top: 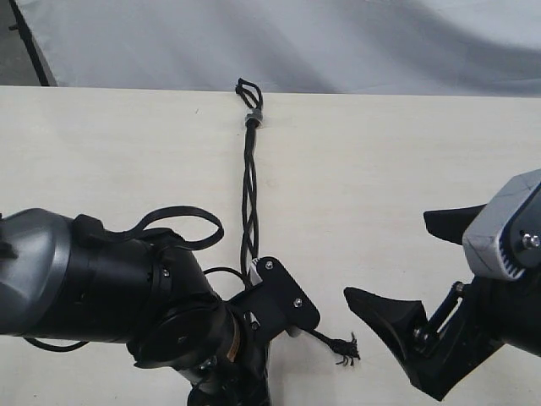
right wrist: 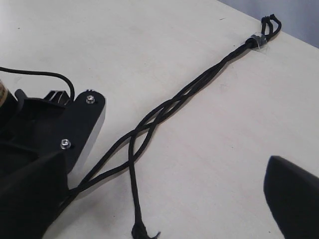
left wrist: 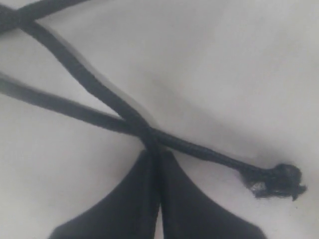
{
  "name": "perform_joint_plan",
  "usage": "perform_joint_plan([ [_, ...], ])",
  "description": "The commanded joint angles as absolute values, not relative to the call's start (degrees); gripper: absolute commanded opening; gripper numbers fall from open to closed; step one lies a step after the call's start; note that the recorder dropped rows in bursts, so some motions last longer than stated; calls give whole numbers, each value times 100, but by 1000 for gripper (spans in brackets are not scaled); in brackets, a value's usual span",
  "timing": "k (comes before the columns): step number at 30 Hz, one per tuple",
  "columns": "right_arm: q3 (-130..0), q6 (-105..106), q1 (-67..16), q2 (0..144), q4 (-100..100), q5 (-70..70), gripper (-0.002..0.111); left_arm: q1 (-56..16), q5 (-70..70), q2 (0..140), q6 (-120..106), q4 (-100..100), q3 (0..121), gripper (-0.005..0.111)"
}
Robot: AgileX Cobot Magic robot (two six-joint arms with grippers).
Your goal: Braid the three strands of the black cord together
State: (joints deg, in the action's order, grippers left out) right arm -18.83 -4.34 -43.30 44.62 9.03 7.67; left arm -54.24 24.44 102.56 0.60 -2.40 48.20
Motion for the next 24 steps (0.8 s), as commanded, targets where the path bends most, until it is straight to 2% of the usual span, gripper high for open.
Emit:
perform_joint_plan([
  [1, -1888, -363, -4295, 4445, 971, 759, 105, -5470, 2464, 10277, 189, -344, 4753, 0],
  [17, -1888, -339, -4295, 4445, 971, 732, 105, -5470, 2750, 10036, 438, -323, 4753, 2],
  [18, -1888, -339, -4295, 4445, 971, 732, 105, -5470, 2750, 10036, 438, -323, 4753, 11],
  [20, -1888, -339, -4295, 4445, 971, 719, 105, -5470, 2750, 10036, 438, -323, 4753, 35],
  [24, -1888, -339, -4295, 4445, 971, 719, 105, -5459, 2916, 9910, 371, -205, 4753, 64],
])
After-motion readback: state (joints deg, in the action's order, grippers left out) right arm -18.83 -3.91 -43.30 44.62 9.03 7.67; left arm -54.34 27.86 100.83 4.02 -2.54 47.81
